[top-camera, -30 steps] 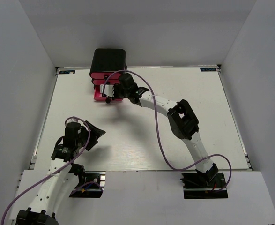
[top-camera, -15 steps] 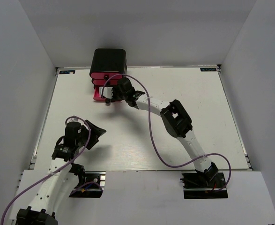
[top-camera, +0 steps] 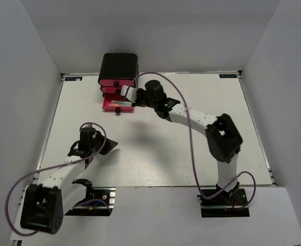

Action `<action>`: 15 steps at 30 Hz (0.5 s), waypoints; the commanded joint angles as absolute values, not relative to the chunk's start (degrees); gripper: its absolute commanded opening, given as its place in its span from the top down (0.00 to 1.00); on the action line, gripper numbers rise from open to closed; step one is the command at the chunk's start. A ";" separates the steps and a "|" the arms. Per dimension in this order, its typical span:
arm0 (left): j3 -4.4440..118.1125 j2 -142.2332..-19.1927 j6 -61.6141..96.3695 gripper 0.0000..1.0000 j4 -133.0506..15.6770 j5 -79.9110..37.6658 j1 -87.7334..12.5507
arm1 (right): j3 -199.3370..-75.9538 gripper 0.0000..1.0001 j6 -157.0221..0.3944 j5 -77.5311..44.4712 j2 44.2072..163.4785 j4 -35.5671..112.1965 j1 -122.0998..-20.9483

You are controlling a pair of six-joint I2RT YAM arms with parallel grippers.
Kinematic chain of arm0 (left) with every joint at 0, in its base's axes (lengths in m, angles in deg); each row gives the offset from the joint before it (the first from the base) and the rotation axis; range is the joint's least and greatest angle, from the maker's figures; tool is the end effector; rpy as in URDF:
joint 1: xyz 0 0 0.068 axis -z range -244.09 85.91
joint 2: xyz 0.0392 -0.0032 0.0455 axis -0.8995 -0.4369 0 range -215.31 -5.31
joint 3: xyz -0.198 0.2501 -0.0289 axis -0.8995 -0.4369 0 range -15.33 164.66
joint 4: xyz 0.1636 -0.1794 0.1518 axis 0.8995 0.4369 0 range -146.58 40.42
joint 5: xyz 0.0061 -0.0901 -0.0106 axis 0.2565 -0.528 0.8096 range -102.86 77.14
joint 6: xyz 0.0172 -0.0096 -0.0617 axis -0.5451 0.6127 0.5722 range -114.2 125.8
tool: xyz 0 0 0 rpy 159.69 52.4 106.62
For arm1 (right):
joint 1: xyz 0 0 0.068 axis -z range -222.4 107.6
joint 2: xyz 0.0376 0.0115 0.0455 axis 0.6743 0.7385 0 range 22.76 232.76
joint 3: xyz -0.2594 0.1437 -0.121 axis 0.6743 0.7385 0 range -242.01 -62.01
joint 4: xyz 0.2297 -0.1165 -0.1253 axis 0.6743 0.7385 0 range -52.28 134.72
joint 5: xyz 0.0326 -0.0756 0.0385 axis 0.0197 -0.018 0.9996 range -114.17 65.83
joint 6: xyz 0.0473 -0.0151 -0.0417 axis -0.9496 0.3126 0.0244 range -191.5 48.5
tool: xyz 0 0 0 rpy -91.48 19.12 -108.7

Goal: Sort the stationery into containers
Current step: Place the stationery in the drawer, then close the drawer in the storage box.

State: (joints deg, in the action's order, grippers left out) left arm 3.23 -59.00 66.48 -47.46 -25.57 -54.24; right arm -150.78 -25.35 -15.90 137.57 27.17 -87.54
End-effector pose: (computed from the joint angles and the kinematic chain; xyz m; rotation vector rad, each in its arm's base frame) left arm 0.1751 -0.0418 0.1725 -0.9610 2.2944 -0.8312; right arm 0.3765 0.3888 0.2990 -1.3843 1.2121 0.1206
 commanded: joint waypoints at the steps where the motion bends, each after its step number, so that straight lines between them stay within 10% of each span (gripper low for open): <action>1: 5.21 -67.16 68.72 0.96 -62.35 -26.40 -54.51 | -143.25 1.00 -31.49 -14.16 126.68 26.38 -84.68; 15: 27.28 -100.12 75.75 0.95 -61.24 -17.70 -55.04 | -115.02 1.00 -37.75 -11.52 101.35 29.81 -76.95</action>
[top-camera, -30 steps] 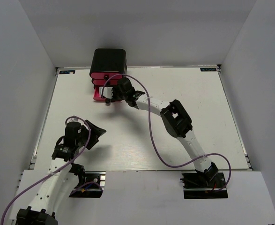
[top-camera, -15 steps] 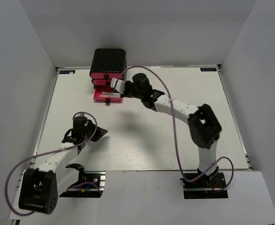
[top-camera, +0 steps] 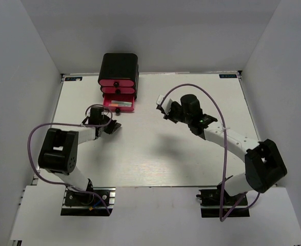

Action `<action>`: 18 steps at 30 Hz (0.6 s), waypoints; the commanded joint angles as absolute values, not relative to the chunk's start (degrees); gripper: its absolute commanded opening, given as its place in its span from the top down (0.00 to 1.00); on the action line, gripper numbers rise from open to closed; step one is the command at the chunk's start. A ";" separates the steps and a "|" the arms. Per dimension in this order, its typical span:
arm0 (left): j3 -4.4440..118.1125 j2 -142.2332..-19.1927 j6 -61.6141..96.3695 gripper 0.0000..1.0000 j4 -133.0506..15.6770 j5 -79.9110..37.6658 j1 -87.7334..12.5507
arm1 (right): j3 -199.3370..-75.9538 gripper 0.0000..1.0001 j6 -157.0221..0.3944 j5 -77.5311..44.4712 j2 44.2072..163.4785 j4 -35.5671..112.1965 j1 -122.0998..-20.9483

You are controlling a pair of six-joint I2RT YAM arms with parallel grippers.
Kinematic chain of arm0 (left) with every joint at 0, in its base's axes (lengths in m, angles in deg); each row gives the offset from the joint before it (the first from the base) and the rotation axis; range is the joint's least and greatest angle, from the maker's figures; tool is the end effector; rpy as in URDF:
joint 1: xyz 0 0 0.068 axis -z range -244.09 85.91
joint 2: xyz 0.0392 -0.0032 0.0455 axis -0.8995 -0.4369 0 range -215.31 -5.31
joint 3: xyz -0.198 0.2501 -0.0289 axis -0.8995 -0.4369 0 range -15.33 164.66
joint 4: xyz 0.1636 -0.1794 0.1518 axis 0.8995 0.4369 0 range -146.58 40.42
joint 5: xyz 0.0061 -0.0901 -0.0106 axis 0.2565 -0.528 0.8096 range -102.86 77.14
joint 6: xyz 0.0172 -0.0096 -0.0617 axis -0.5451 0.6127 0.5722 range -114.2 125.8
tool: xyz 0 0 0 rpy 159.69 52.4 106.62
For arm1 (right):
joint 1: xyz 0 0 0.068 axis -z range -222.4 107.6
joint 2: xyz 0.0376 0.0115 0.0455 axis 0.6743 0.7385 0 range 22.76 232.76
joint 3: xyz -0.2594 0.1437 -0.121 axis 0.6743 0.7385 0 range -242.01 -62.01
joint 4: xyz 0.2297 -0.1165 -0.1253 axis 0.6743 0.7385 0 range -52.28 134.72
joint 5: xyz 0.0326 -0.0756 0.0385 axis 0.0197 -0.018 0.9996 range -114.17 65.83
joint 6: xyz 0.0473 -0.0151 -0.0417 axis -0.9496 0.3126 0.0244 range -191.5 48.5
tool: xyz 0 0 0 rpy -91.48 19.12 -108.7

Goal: Sort the stationery into containers
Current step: Close the drawer in the storage box.

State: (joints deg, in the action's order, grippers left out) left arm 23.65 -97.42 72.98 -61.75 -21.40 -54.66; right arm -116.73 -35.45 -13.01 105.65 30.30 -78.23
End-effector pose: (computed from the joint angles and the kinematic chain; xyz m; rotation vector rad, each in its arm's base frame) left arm 0.3199 -0.0608 0.1529 -1.1678 2.2690 -0.7570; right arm 0.2898 0.2214 0.3048 -1.2356 1.4829 0.1857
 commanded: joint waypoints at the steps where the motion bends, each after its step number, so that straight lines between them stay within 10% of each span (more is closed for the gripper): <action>1: 28.16 -101.18 77.24 0.95 -61.24 -17.70 -55.04 | -114.49 1.00 -37.84 -11.43 100.90 29.90 -76.68; 18: 41.88 -112.97 79.71 0.83 -53.59 -9.09 -55.04 | -112.37 1.00 -39.86 -9.06 97.29 32.18 -70.97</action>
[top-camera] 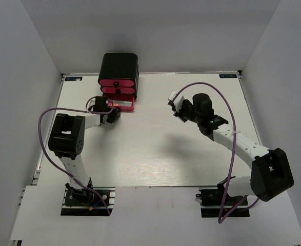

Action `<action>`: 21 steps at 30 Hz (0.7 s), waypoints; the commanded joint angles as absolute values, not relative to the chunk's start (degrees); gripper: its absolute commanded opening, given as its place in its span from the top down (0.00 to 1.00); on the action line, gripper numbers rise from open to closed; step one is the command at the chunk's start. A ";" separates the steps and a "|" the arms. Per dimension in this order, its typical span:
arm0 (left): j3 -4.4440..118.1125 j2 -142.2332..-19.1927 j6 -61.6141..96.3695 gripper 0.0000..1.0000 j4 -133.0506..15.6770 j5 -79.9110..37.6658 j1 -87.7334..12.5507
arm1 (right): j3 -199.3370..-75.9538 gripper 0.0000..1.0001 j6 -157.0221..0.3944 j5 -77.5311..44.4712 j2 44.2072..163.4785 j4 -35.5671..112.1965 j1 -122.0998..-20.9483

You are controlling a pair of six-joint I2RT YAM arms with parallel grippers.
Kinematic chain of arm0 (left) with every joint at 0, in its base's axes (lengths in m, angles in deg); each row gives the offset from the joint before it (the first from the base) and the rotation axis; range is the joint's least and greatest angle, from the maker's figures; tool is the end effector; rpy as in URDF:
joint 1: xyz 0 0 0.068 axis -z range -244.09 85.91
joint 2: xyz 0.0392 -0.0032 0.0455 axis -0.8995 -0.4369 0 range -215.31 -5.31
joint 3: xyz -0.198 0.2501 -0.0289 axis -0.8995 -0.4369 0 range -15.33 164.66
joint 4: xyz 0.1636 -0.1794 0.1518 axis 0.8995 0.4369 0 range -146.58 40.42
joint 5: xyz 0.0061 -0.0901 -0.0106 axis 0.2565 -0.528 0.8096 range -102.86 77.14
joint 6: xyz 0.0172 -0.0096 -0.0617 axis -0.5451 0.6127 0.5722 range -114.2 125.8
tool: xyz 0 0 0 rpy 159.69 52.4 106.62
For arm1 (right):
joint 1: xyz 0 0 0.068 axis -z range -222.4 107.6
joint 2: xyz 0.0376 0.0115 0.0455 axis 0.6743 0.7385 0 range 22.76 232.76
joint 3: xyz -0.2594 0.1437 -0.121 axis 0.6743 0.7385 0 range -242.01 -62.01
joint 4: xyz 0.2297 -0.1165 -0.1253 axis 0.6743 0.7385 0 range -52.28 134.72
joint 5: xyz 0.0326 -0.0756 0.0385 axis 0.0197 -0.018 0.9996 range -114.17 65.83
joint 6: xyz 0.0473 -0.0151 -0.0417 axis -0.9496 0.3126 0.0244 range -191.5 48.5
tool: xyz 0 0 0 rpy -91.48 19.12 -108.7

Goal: Sort the stationery into containers
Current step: Close the drawer in the storage box.

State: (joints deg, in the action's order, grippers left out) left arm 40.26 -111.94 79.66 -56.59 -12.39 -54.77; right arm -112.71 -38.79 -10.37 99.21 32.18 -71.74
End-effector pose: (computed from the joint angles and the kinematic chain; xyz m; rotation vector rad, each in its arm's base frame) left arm 0.4000 -0.0653 0.1431 -1.3722 2.1660 -0.5943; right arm 0.2843 0.1737 0.3112 -1.1231 1.5542 0.1920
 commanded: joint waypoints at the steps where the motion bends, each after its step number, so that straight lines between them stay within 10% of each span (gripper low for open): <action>1: 41.88 -112.97 79.71 0.82 -53.59 -9.08 -55.04 | -112.29 1.00 -39.86 -8.97 97.03 32.44 -70.61; 12: 45.57 -116.48 79.71 0.49 -53.59 -10.84 -55.04 | -111.85 1.00 -40.12 -8.26 96.85 32.80 -68.94; 21: 53.82 -120.70 79.71 0.43 -46.93 -10.84 -55.04 | -111.32 1.00 -40.03 -8.17 96.15 33.06 -67.80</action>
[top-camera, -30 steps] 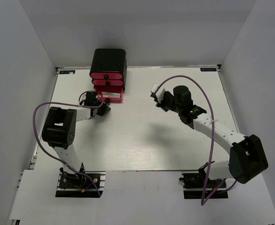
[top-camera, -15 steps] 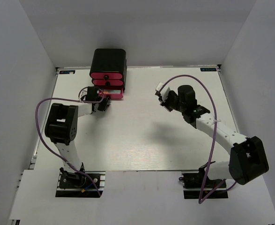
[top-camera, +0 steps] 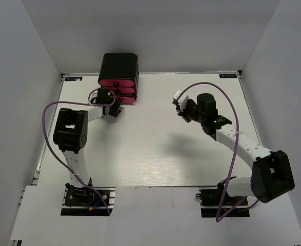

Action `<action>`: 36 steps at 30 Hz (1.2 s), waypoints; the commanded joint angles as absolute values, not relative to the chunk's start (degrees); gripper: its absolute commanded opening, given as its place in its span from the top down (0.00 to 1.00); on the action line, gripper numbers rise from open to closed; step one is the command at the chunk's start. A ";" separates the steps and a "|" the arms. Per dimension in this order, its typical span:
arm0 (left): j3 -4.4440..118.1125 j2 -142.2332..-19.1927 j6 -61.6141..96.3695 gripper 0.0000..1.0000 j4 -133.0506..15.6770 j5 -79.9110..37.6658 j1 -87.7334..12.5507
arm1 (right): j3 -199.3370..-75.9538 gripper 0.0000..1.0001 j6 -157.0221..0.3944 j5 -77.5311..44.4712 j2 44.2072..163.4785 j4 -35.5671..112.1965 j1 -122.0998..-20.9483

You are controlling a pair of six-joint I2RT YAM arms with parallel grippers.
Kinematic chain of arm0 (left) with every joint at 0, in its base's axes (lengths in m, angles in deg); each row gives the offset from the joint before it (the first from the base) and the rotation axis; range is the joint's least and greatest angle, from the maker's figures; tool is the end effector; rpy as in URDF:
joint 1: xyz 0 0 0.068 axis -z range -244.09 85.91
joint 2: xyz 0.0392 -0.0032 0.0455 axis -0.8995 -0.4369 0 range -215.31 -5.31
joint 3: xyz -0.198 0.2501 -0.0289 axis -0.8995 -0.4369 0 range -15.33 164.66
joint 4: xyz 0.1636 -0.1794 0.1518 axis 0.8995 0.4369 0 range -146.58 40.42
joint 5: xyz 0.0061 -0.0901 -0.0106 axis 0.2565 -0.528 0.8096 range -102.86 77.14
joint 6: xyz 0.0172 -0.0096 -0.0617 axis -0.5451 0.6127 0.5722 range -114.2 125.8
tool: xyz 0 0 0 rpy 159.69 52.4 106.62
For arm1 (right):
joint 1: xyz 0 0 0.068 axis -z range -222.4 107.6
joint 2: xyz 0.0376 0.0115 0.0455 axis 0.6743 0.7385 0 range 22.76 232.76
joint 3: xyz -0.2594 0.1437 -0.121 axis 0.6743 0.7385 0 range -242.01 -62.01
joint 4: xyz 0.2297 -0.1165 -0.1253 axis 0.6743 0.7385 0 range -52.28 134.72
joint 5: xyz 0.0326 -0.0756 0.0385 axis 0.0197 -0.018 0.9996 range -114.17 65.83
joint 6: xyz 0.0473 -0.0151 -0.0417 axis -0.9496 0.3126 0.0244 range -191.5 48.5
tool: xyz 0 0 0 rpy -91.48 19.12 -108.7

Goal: Sort the stationery into containers
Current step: Close the drawer in the storage box.

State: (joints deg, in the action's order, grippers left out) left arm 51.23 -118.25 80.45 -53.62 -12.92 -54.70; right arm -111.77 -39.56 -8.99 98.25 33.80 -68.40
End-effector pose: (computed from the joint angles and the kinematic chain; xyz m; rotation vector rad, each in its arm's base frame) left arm 0.4477 -0.0742 0.1520 -1.3708 2.1418 -0.6316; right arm 0.2875 0.1550 0.3069 -1.0896 1.6077 0.1896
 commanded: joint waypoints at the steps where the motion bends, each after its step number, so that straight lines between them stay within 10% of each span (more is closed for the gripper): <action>1: 53.83 -120.71 79.71 0.43 -46.92 -11.36 -55.04 | -111.14 1.00 -40.12 -8.00 95.98 33.24 -67.80; 28: 53.22 -122.38 79.71 0.25 -57.73 -16.99 -55.04 | -110.26 1.00 -39.95 -7.21 95.01 33.76 -66.21; 36: 52.43 -122.91 78.66 0.33 -60.71 -18.05 -55.04 | -109.74 1.00 -39.86 -7.12 94.66 33.76 -65.78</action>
State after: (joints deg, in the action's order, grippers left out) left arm 54.25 -122.21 80.38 -60.75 -17.99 -55.03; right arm -110.85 -39.56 -7.90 96.56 34.65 -66.34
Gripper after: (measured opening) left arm 0.691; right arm 0.012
